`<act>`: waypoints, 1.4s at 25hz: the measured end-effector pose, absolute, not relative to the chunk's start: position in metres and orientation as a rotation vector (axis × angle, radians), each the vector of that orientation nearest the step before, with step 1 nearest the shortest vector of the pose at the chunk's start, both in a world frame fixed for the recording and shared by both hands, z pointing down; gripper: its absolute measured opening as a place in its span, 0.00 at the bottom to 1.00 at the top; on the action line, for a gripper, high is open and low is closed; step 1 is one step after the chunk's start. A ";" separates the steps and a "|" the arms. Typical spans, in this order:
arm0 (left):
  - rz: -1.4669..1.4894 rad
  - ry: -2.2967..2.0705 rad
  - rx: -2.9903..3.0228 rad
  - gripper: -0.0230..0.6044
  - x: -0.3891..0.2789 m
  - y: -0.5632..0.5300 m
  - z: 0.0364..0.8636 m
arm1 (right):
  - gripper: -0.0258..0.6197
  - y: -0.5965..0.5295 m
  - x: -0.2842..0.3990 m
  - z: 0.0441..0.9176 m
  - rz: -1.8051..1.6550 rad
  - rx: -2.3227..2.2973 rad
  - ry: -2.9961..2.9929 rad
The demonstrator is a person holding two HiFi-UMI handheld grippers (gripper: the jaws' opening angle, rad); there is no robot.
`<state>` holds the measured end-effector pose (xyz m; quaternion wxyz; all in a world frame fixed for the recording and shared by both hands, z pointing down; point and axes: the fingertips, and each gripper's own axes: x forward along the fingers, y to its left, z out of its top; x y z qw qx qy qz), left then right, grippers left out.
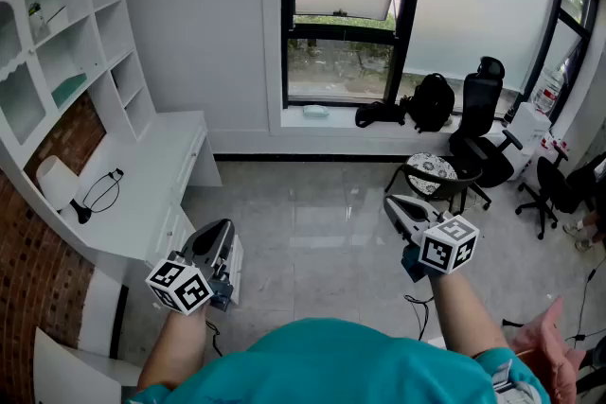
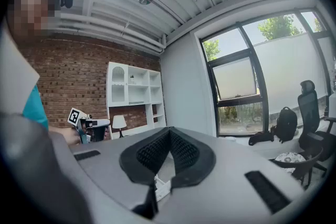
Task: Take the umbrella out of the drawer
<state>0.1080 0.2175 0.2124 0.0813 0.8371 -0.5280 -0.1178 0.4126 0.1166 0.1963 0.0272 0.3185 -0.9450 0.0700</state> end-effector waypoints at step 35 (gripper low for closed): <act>-0.304 -1.708 2.401 0.06 0.212 0.184 0.215 | 0.07 0.054 0.525 0.217 0.322 0.872 -2.950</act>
